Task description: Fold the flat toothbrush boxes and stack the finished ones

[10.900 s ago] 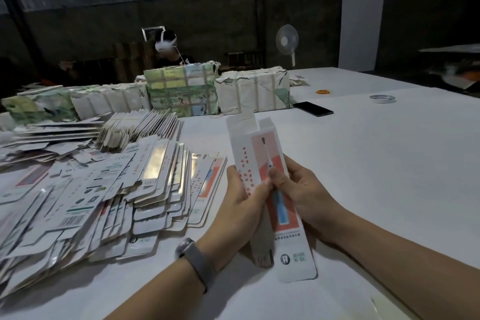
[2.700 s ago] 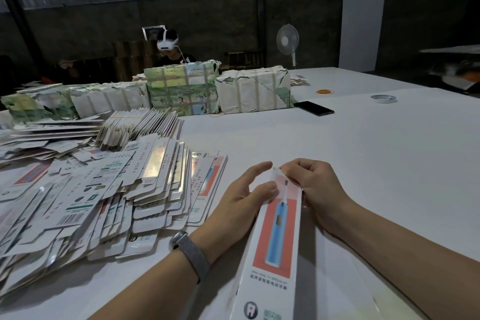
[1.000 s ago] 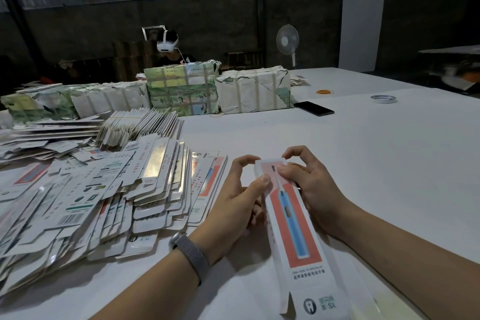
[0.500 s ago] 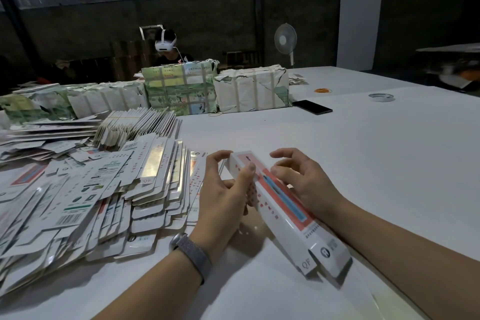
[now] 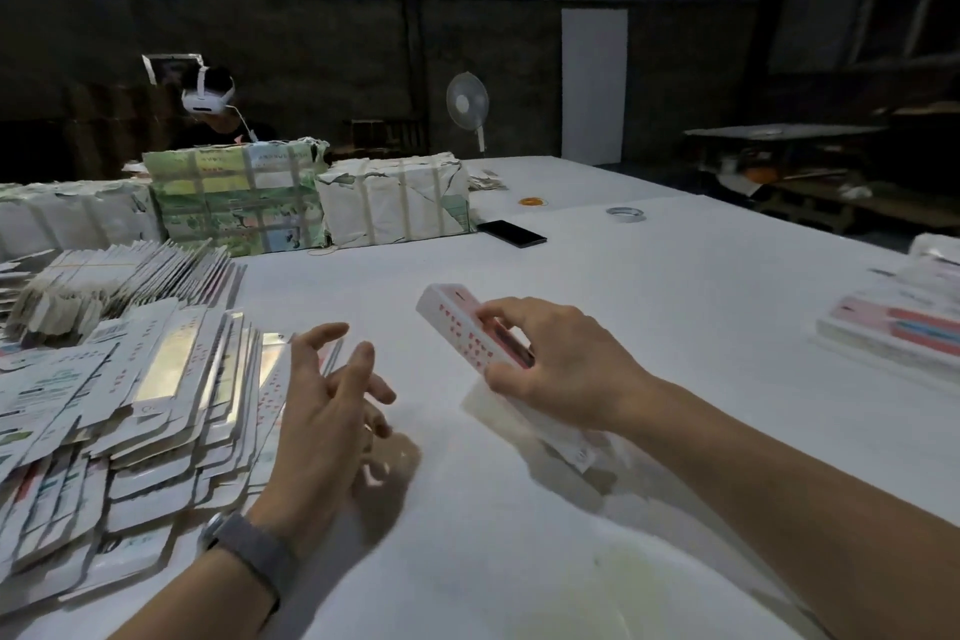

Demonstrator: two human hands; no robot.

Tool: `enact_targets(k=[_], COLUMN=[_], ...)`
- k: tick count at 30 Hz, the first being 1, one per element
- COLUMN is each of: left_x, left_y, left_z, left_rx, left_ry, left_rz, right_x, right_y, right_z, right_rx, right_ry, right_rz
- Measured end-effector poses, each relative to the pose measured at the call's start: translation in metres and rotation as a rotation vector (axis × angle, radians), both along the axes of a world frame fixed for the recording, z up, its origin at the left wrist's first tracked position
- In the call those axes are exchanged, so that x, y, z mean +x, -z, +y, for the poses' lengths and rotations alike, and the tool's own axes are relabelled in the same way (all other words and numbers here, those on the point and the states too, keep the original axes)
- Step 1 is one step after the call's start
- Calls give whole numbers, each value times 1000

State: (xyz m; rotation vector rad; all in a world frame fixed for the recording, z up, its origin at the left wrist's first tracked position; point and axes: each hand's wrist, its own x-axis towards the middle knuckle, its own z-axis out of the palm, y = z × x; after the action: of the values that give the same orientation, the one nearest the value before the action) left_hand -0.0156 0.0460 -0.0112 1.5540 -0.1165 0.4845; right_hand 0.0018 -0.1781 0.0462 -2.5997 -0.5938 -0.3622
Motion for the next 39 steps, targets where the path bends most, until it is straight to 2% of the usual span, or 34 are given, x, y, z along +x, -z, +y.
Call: enact_targets(k=[7,11,16,20,23,27,34,36,39], left_x=[25,39,33,28,29,25,-1,-5,-10], left_y=[17,26,19,28,29,14,-1,-6,-8], left_z=[10,14,14,17,17,10,-12,-16,-15], left_rx=[103,101,128,210,254,123,161,218,471], left_ry=[-22,92,88,61,31,78,179,151,14], left_rz=[65,202,196,178,185,246,216,192,82], right_x=[-20,-29,-24,-14,-4,2,2,3,5], right_y=[-3,5,17,20,20,22,16,17,28], right_z=[-154,-245,-295,-300,-275,-203,-42,-4,41], right_rx=[-359,-495,-620,-599,-543,-348,-18,21,74], right_ry=[493,711,955,1006,916,656,221,119,5], right_rz=[57,145,92,57,-2,-28,71,65,15])
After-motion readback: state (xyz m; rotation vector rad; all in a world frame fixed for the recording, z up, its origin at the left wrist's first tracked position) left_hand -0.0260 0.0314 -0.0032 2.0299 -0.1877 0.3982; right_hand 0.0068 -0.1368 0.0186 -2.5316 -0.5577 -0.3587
